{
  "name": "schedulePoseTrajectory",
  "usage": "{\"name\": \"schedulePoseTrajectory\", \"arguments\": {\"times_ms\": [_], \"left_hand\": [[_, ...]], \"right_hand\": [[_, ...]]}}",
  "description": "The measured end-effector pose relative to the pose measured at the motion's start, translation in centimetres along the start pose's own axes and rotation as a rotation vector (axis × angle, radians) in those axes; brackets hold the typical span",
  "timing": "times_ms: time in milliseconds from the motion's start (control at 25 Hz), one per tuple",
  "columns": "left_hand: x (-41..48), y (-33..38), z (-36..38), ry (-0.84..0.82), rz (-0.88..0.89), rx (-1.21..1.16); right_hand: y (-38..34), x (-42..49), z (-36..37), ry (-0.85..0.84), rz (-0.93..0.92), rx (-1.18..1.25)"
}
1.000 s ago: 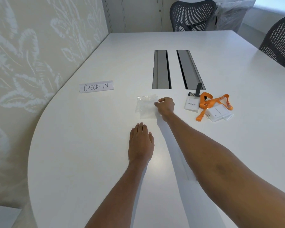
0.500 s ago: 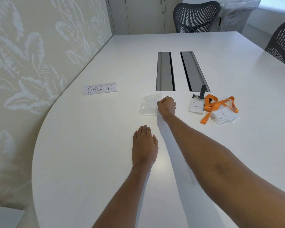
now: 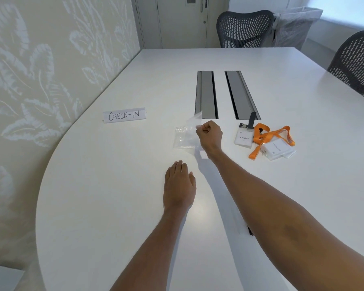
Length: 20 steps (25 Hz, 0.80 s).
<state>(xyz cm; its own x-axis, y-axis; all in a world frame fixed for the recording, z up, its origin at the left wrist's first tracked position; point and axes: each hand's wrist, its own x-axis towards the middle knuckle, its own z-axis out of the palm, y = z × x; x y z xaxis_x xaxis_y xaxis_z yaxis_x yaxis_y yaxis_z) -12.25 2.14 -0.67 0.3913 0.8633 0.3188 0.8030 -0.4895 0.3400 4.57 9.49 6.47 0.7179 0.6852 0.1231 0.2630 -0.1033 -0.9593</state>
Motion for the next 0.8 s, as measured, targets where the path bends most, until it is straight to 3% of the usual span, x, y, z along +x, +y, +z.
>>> {"name": "schedulePoseTrajectory", "arguments": {"times_ms": [160, 360, 520, 800], "left_hand": [[0.1, -0.1, -0.2, -0.006, -0.002, -0.036], [-0.1, -0.1, -1.2, -0.009, -0.046, -0.245], [-0.3, 0.7, -3.3, 0.106, -0.1, -0.506], [-1.0, 4.8, -8.5, 0.126, 0.055, -0.768]], "right_hand": [[-2.1, -2.0, -3.1, -0.088, -0.081, 0.152], [-2.9, -4.7, -7.6, -0.232, -0.233, -0.073], [-2.5, -7.1, -11.3, -0.329, -0.328, -0.251], [-2.1, -10.4, -16.4, -0.362, -0.343, -0.224]]}}
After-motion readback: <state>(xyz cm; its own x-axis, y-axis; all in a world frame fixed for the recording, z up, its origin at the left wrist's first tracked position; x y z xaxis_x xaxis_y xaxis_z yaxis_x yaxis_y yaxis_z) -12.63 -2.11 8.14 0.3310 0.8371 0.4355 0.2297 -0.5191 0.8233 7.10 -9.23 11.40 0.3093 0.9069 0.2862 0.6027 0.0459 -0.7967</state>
